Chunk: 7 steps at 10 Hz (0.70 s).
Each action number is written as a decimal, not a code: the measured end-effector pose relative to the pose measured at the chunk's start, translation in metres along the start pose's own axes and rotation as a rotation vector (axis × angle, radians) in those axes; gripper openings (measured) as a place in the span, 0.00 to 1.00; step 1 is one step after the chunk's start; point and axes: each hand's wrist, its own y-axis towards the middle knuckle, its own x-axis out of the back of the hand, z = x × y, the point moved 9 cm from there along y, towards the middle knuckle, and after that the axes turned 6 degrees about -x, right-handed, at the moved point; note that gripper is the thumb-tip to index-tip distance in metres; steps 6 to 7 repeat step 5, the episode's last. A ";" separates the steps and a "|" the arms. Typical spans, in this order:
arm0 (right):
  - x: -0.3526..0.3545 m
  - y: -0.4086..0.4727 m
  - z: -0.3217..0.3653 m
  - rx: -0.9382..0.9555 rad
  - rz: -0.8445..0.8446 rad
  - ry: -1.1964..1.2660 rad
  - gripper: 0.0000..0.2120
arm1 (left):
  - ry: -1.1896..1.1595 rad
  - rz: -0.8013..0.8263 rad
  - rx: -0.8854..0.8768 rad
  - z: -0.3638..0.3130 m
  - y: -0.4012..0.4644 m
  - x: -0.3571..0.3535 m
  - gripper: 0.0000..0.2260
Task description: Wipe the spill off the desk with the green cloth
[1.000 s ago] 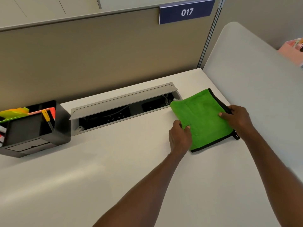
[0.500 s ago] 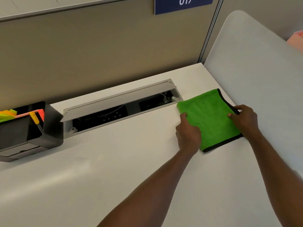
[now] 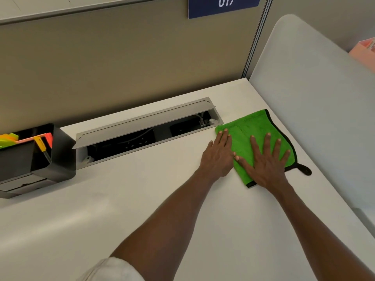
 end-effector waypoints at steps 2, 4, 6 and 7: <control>0.004 -0.004 0.002 -0.010 -0.004 -0.015 0.43 | -0.014 0.020 0.009 0.001 -0.002 0.000 0.28; 0.007 -0.007 0.007 -0.039 0.080 0.005 0.43 | -0.094 -0.190 0.141 0.034 -0.035 0.033 0.31; 0.021 -0.032 0.030 0.004 -0.061 0.094 0.37 | -0.066 -0.357 0.204 0.058 -0.062 0.065 0.31; 0.021 -0.032 0.030 0.004 -0.061 0.094 0.37 | -0.066 -0.357 0.204 0.058 -0.062 0.065 0.31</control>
